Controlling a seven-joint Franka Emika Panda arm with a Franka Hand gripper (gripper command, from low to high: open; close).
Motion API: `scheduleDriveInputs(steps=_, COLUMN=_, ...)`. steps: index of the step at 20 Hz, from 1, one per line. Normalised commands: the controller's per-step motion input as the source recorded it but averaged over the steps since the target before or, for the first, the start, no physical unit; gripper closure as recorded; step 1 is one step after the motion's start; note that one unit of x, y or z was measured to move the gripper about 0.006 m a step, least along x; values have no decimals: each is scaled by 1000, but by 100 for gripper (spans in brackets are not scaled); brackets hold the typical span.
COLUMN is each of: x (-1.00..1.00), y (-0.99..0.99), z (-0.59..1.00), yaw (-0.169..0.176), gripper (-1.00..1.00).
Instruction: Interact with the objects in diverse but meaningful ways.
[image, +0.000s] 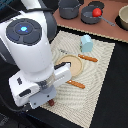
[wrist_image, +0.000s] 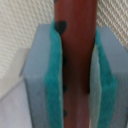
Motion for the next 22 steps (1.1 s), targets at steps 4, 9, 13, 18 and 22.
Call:
scheduleDriveInputs(steps=4, x=328, y=630, z=1000, yaw=-43, gripper=100)
scheduleDriveInputs(steps=9, x=169, y=799, z=749, yaw=-8, gripper=100)
scheduleDriveInputs(steps=13, x=0, y=871, z=406, yaw=13, gripper=100)
scheduleDriveInputs(steps=18, x=-65, y=863, z=330, yaw=15, gripper=100)
scheduleDriveInputs(steps=22, x=-144, y=895, z=340, yaw=4, gripper=100)
